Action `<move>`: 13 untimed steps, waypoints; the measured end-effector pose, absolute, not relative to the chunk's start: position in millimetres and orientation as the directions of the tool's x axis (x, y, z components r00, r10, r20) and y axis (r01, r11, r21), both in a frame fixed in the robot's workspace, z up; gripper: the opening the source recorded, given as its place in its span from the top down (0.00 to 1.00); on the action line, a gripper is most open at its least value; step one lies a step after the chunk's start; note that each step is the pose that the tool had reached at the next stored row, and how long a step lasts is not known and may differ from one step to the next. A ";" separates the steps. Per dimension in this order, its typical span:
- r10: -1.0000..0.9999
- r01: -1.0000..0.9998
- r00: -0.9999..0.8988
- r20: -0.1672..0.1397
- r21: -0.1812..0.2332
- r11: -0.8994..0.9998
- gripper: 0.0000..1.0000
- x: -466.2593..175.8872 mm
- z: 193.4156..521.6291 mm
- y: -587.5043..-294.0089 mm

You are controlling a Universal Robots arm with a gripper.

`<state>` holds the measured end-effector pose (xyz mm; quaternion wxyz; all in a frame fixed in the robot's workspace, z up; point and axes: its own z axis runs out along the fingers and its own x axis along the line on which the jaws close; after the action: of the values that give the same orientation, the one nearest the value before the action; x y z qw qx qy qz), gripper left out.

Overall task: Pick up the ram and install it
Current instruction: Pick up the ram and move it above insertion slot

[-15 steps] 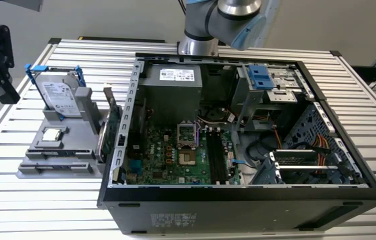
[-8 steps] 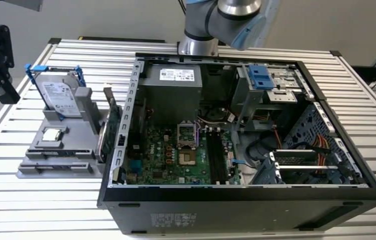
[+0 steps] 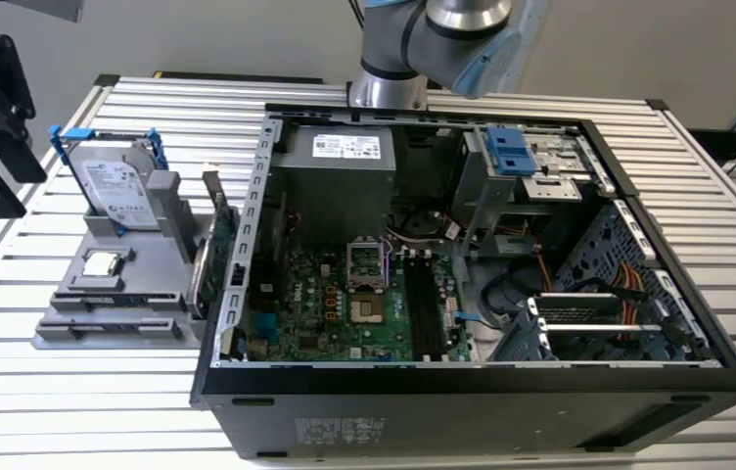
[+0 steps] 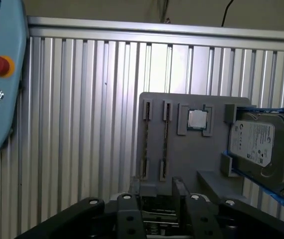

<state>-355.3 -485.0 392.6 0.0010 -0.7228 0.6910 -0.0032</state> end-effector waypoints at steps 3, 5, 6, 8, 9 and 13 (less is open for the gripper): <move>-0.999 -0.999 0.047 0.003 -0.006 -0.047 0.00 -355.3 392.6 -485.0; -0.999 -0.999 0.048 0.003 -0.006 -0.048 0.00 -355.3 392.6 -485.0; -0.999 -0.999 0.048 0.003 -0.006 -0.048 0.00 -355.3 392.6 -485.0; -0.999 -0.999 0.050 0.003 -0.006 -0.050 0.00 -355.3 392.6 -485.0; -0.999 -0.999 0.050 0.003 -0.006 -0.050 0.00 -355.3 392.6 -485.0; -0.999 -0.999 0.052 0.003 -0.006 -0.052 0.00 -355.3 392.6 -485.0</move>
<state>-355.3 -485.0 392.6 0.0010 -0.7254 0.6883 -0.0032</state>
